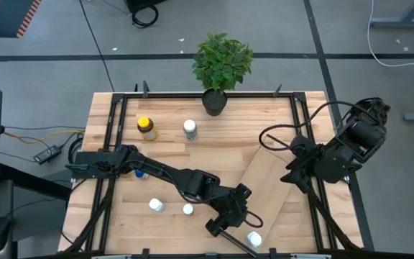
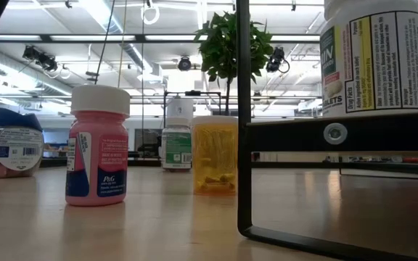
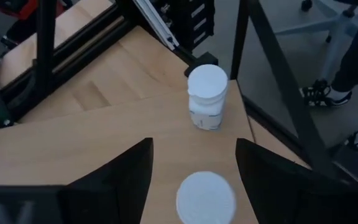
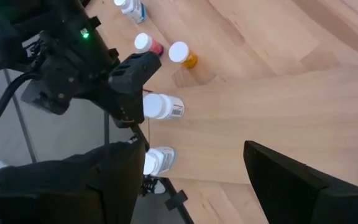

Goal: Pick and place medicine bottles onto shelf by color
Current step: Put the right white medicine bottle on the shelf aligned with the other white medicine bottle

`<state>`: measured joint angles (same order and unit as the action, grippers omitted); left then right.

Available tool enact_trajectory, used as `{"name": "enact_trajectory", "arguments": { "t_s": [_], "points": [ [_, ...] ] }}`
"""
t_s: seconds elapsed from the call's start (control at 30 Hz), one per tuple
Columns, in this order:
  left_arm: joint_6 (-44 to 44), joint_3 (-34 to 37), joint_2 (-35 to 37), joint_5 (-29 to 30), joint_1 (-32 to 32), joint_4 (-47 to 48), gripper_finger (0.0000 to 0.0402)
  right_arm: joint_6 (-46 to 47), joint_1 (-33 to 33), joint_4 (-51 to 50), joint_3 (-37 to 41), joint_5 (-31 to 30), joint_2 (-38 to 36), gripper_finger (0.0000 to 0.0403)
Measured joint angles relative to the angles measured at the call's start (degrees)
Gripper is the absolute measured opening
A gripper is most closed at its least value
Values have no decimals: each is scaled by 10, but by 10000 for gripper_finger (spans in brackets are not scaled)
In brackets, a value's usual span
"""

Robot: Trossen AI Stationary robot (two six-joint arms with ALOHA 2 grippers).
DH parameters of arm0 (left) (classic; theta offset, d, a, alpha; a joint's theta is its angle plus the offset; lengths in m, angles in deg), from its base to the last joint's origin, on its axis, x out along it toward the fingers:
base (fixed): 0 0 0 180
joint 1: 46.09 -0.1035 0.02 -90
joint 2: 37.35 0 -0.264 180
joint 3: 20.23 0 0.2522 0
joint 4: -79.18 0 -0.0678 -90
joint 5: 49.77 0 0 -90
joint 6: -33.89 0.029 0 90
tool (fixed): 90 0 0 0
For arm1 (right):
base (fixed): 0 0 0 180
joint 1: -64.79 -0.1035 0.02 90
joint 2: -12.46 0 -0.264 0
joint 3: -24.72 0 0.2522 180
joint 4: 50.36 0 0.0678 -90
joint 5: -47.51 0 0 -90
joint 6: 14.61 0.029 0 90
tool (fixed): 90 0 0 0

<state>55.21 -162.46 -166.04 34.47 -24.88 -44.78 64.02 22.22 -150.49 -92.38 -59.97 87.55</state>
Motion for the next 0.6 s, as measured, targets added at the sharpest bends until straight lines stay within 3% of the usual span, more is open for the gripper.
{"name": "enact_trajectory", "arguments": {
  "t_s": [0.4, 0.6],
  "points": [
    [-13, 0, 0, 2, 0, 0, 240, 23, -22, 0, 0, -8, 0, 280],
    [-27, 1, 10, 64, -11, 7, 232, 32, -22, 3, 0, -9, 0, 280]
  ]
}}
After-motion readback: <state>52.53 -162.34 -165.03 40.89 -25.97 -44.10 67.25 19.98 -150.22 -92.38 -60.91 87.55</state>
